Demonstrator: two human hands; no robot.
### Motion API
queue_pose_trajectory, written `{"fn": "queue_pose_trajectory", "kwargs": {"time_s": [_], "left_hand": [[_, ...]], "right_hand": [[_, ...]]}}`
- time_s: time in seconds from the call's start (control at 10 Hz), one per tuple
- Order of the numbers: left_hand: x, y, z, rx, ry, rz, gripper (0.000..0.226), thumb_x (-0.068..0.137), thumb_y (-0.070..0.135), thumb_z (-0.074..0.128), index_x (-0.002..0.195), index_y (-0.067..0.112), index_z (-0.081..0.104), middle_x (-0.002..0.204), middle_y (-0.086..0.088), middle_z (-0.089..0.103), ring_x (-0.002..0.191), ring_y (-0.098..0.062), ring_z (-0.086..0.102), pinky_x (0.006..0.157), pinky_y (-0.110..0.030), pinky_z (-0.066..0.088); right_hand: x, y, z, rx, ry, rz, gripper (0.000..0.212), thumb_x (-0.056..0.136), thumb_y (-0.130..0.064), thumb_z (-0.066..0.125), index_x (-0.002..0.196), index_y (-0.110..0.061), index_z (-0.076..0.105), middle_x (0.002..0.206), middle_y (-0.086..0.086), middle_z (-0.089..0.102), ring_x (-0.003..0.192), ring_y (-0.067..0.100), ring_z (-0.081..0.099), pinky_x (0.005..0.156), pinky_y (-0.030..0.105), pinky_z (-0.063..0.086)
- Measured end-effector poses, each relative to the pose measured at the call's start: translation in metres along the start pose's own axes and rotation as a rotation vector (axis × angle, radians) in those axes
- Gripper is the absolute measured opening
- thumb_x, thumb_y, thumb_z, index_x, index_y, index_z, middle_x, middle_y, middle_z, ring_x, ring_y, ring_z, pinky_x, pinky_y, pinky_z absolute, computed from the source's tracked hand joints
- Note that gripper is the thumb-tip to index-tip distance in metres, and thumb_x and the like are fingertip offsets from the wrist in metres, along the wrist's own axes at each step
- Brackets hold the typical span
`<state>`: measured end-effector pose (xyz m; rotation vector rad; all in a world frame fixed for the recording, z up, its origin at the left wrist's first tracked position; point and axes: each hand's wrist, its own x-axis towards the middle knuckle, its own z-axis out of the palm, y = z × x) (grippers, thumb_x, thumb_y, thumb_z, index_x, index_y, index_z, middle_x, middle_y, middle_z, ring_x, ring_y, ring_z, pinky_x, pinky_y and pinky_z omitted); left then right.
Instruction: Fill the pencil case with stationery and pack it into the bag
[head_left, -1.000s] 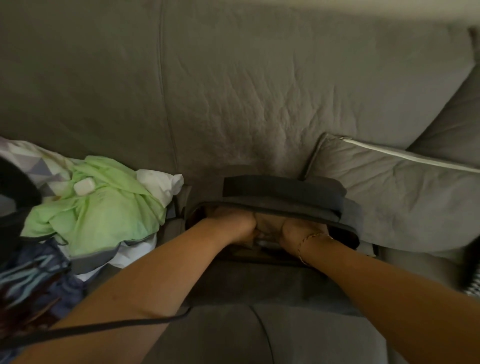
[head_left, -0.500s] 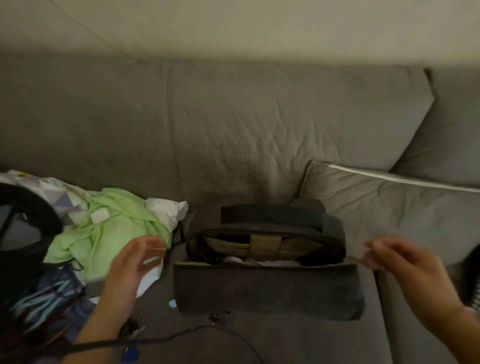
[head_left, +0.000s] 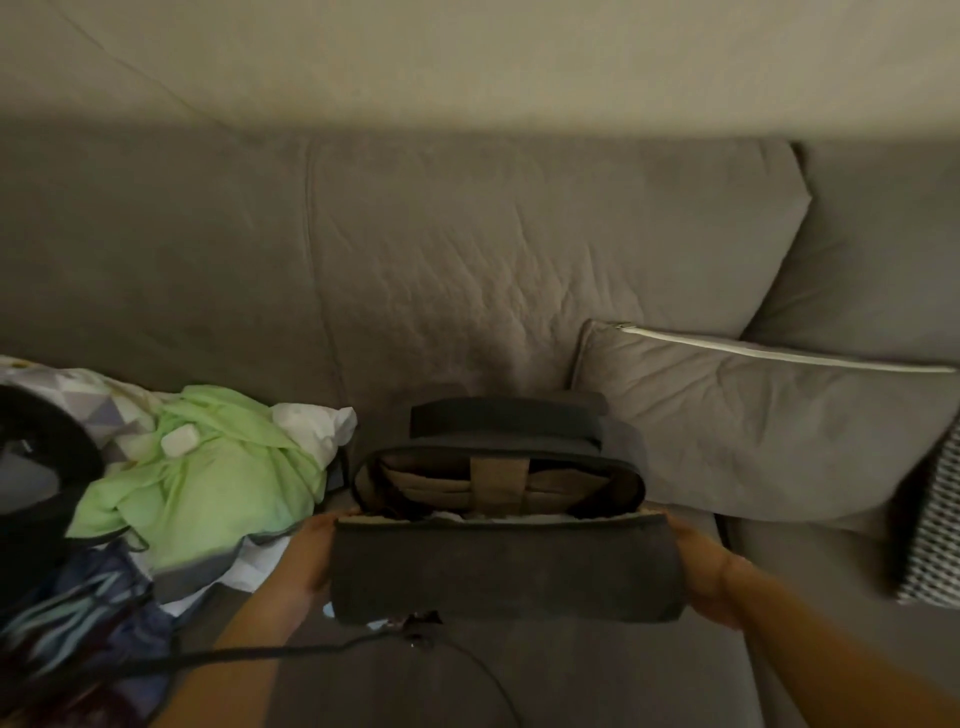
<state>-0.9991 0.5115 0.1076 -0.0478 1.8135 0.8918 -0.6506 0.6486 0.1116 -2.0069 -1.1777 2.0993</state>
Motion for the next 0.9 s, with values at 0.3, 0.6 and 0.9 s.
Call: {"fn": "queue_pose_trajectory", "kwargs": {"time_s": [0.3, 0.6, 0.9], "left_hand": [[-0.059, 0.066, -0.002, 0.546, 0.121, 0.460, 0.047, 0.094, 0.017, 0.051, 0.047, 0.017, 0.047, 0.048, -0.003, 0.046, 0.054, -0.022, 0.046, 0.059, -0.037, 0.038], [-0.103, 0.071, 0.127, 1.185, 0.032, 0.977, 0.041, 0.100, 0.041, 0.030, 0.081, 0.022, 0.061, 0.080, 0.000, 0.065, 0.071, -0.015, 0.062, 0.070, -0.037, 0.053], [-0.114, 0.059, 0.074, 1.018, -0.235, 0.837, 0.039, 0.089, 0.064, 0.039, 0.073, 0.031, 0.050, 0.070, 0.007, 0.054, 0.064, -0.007, 0.053, 0.063, -0.031, 0.046]], "right_hand": [[-0.037, -0.071, -0.027, -0.503, 0.196, -0.283, 0.038, 0.096, -0.019, 0.049, 0.059, -0.013, 0.051, 0.053, 0.002, 0.048, 0.052, 0.018, 0.045, 0.054, 0.031, 0.036], [-0.066, -0.100, 0.097, -1.231, 0.354, -0.679, 0.025, 0.098, -0.031, 0.034, 0.106, -0.018, 0.054, 0.112, 0.005, 0.063, 0.103, 0.024, 0.058, 0.083, 0.034, 0.047], [-0.092, -0.062, 0.063, -0.878, 0.113, -0.788, 0.016, 0.088, -0.050, 0.046, 0.083, -0.035, 0.050, 0.080, -0.016, 0.056, 0.084, 0.007, 0.054, 0.074, 0.026, 0.043]]}}
